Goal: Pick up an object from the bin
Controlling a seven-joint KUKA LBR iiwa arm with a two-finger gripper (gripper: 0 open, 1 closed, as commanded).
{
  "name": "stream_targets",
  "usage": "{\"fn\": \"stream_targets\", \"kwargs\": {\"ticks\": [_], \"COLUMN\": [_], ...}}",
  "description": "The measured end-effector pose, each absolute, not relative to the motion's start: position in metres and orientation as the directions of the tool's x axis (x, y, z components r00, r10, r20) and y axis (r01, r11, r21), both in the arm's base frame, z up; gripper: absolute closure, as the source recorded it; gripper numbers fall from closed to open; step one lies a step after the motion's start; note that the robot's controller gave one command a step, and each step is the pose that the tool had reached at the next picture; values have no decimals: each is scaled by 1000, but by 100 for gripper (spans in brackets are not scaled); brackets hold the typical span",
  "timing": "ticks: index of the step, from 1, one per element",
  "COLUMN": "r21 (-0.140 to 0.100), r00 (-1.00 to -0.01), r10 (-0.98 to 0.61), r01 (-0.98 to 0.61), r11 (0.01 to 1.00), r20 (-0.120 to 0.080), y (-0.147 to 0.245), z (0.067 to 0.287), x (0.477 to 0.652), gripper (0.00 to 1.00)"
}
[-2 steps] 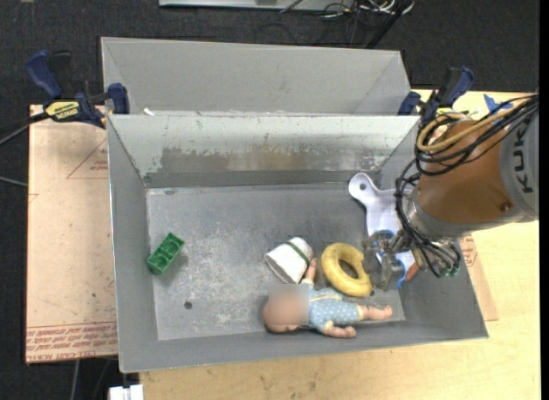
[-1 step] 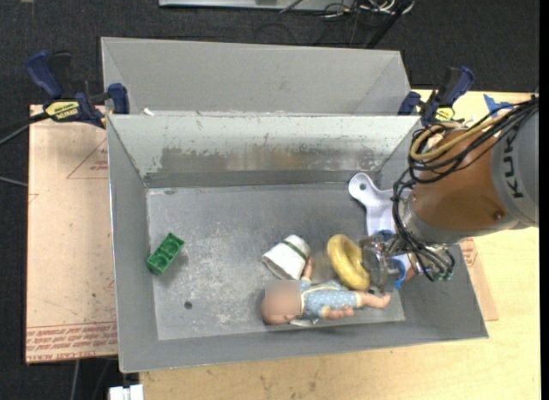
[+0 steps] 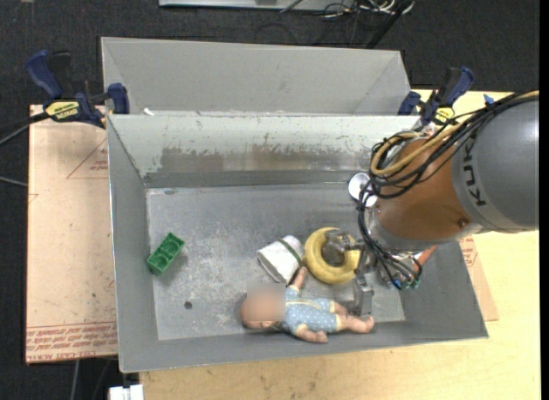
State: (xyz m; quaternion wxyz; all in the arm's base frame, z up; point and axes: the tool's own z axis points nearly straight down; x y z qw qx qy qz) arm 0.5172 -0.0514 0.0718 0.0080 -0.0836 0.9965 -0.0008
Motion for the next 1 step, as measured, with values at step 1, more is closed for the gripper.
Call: {"fn": "stream_targets", "kwargs": {"ticks": [1], "r21": [-2], "r00": [-986], "r10": [-167], "r01": [-167], "r11": [986], "r20": [-11], "y": [-51], "z": [71], "x": [516], "gripper": [100]}}
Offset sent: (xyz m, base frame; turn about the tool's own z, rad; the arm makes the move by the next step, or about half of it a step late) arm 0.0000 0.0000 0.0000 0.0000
